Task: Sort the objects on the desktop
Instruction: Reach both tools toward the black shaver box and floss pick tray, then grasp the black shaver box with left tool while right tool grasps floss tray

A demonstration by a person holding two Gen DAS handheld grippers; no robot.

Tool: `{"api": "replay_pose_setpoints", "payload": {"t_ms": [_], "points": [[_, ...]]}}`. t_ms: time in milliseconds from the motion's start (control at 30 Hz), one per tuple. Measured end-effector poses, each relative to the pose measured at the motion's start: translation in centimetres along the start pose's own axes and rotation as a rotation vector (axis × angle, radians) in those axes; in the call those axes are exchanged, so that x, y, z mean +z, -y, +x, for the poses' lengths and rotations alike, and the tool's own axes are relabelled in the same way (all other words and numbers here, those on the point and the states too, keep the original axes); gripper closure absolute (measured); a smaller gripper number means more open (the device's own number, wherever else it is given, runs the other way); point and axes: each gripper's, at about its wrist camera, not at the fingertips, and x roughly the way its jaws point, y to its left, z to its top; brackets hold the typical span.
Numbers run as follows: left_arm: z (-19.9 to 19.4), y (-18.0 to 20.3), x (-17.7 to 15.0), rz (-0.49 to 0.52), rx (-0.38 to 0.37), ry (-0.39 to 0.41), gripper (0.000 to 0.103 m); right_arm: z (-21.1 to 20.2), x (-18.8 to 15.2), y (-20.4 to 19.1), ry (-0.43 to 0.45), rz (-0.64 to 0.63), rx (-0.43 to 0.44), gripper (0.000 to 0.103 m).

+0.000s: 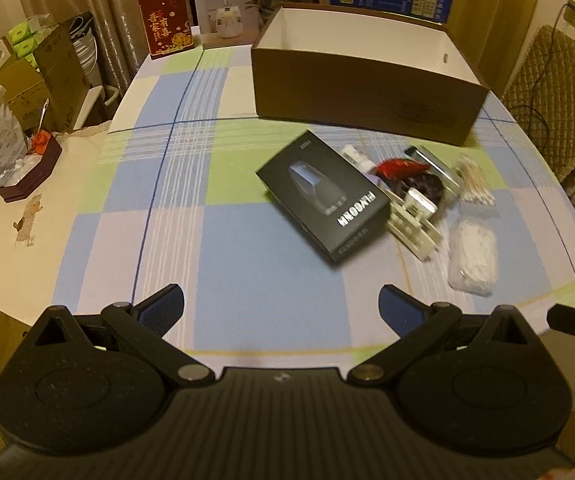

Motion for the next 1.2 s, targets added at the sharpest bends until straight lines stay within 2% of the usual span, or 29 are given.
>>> {"api": "replay_pose_setpoints", "payload": {"t_ms": [200,767,1067,1167,1200], "points": [[2.0,-0.3,1.7,-0.012,-0.008,-0.006,0.001,1.8,1.0,-0.1,0.001,0.014,-0.013,0.002],[8.1,-0.5,4.2,0.012,-0.06,-0.105,0.001,8.9,3.3,-0.8,-0.067,0.047,-0.057,0.005],[10.4,-0.7,5.8,-0.003,-0.092,-0.13,0.001,12.4,3.7,-0.4,-0.125,0.069,-0.071,0.021],[10.9,-0.7,6.3,-0.02,-0.114,-0.13,0.001,13.4,3.4,0.0,-0.142,0.073,-0.069,0.031],[11.1,-0.7,6.5,-0.025,-0.12,-0.131,0.001,13.6,3.3,0.2,-0.149,0.078,-0.069,0.039]]}}
